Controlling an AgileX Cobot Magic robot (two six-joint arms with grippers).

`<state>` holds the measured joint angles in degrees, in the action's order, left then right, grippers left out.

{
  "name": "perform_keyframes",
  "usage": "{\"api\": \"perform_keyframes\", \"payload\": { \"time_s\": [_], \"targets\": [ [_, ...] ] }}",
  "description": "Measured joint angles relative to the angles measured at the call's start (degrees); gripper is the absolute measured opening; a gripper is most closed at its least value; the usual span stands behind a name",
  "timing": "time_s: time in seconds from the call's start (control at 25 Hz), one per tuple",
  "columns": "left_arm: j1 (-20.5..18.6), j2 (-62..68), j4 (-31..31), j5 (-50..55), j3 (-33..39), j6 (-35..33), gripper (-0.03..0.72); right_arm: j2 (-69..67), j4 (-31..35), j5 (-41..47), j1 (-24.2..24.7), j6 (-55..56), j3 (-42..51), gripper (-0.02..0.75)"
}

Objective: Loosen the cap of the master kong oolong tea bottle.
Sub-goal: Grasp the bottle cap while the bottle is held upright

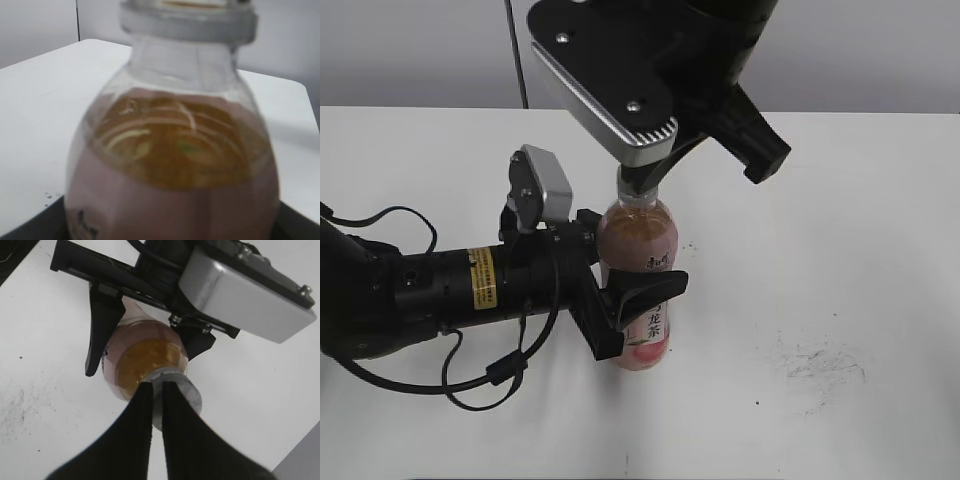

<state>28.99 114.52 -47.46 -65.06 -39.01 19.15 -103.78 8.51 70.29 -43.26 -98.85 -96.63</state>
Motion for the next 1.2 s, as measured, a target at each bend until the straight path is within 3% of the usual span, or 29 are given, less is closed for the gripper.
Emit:
{"api": "perform_keyframes", "payload": {
  "time_s": [0.12,0.32,0.44,0.56,0.84,1.2],
  "targets": [
    [0.0,0.0,-0.1,0.0,0.0,-0.1,0.424,0.0,0.1,0.0,0.0,2.9,0.0,0.128],
    [0.0,0.0,-0.1,0.0,0.0,-0.1,0.424,-0.1,1.9,-0.2,0.0,14.3,0.0,0.426],
    [0.0,0.0,-0.1,0.0,0.0,-0.1,0.424,-0.1,2.3,-0.2,0.0,28.5,0.0,0.500],
    [0.0,0.0,-0.2,0.0,0.0,-0.1,0.424,-0.1,2.2,-0.2,0.0,40.4,0.0,0.505],
    [0.0,0.0,-0.2,0.0,0.0,-0.1,0.424,-0.1,0.4,-2.1,0.0,58.1,0.0,0.419],
    [0.0,0.0,-0.2,0.0,0.0,-0.1,0.424,-2.8,-1.3,-1.3,0.0,63.3,0.3,0.407]
  ]
}}
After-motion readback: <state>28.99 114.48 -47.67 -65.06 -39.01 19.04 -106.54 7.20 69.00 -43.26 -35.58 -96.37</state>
